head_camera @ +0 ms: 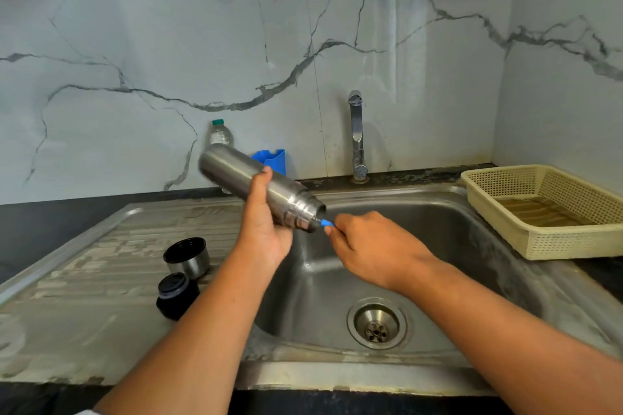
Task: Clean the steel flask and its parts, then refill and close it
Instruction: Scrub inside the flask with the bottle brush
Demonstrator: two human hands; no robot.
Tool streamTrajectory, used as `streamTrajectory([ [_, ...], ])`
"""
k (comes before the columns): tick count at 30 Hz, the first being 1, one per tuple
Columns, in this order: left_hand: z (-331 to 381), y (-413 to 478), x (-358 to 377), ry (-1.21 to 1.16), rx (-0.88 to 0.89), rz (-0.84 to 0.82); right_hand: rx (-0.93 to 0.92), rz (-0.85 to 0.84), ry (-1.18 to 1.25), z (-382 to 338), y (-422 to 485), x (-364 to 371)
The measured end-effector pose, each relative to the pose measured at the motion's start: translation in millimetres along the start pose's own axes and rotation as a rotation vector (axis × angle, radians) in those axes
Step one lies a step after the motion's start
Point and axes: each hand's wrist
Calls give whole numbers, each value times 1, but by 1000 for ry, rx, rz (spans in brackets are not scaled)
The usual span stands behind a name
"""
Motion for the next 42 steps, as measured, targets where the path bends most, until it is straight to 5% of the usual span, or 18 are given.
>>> streamTrajectory([
  [26, 14, -9, 2, -10, 27, -16, -4, -53, 137, -1, -1, -6],
  [33, 8, -13, 10, 94, -1, -98, 70, 144, 22, 3, 1, 1],
  [37, 4, -15, 9, 298, -33, 16, 106, 286, -196, 3, 1, 2],
  [42, 0, -12, 10, 199, -65, 28, 145, 292, -255, 8, 4, 0],
])
Point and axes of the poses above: each hand's wrist, its own y-axis towards the middle knuckle, its own x-axis out of the palm, z = x × y, and after that the axes turned 6 degrees about x, right-handed
